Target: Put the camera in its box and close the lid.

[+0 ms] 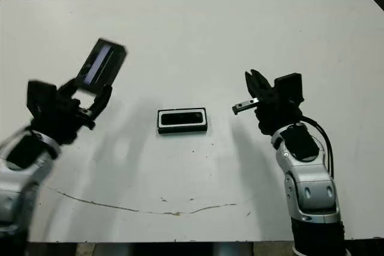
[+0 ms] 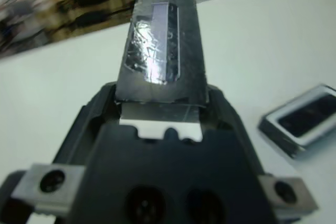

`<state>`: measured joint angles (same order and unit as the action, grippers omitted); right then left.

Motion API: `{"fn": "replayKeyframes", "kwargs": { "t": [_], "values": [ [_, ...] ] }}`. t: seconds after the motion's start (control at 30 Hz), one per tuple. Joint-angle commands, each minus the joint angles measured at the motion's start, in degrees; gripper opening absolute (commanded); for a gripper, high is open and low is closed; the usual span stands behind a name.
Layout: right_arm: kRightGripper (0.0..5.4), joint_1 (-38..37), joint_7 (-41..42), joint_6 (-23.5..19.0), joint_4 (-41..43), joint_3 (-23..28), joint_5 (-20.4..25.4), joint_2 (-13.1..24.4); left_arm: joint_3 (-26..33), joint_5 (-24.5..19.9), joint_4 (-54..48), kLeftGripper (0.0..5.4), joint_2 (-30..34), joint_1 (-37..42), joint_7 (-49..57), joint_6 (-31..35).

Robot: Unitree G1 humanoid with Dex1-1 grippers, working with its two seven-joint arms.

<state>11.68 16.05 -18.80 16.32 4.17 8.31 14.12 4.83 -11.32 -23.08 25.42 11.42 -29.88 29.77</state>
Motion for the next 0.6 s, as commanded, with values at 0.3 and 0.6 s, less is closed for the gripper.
{"fn": "replayKeyframes", "kwargs": {
  "t": [0.3,0.6],
  "values": [
    [0.00,4.1,5.2,-0.9,-5.8,5.3,5.0,5.7,-9.2,-3.7,19.1,2.73,10.3,16.1,-25.7,-4.5],
    [0.00,4.7,5.3,-1.5,-7.0,6.3,4.4,8.5,-18.7,-3.3,33.9,2.73,5.9,27.2,-36.7,-3.9]
  ]
}}
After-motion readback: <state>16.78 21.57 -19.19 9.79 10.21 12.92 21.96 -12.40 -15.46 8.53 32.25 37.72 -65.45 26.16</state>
